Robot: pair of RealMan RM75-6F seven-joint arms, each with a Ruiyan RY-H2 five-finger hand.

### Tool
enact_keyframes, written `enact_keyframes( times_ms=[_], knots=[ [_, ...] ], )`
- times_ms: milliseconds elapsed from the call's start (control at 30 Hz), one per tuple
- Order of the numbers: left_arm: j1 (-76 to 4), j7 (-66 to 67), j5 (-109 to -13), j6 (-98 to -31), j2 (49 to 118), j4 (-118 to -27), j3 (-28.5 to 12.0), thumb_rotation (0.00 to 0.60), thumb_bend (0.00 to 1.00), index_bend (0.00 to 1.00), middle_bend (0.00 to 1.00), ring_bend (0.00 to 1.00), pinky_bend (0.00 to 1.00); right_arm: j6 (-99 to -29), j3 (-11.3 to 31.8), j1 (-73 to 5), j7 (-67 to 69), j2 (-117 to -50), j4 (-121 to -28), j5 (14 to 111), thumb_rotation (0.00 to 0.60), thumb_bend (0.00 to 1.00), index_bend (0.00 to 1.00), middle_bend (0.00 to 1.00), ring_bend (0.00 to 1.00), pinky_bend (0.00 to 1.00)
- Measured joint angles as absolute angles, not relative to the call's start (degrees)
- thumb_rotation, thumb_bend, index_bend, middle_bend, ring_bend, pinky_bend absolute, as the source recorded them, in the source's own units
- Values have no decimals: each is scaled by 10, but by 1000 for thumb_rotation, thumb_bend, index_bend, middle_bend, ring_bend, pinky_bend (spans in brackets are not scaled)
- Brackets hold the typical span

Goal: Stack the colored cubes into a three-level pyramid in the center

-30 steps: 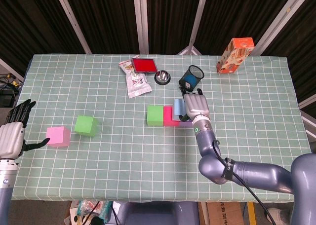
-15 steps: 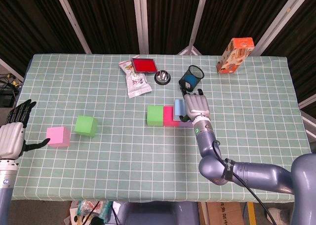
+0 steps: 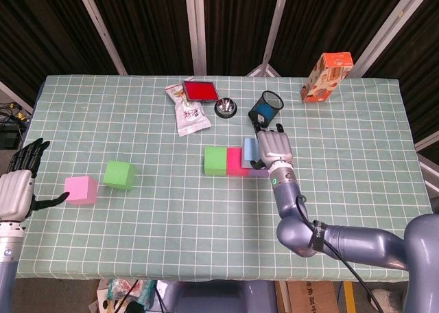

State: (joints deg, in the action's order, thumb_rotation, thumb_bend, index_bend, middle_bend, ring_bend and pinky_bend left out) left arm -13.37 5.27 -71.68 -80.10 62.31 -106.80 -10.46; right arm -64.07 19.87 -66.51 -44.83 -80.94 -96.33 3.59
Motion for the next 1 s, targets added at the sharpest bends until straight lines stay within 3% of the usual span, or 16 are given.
enact_keyframes(
  times_ms=[833,1000],
  knots=[
    [-134,53,-713,-800,623,-1067,-105,600,52,0,0,0,11,-642,197,-664,-454,-819,-961,32,600,305,0,425,273,0],
    [-135,56,-710,-796,623,-1068,-104,600,52,0,0,0,11,-639,199,-663,-453,-820,-961,31,600,305,0,388,257,0]
  ],
)
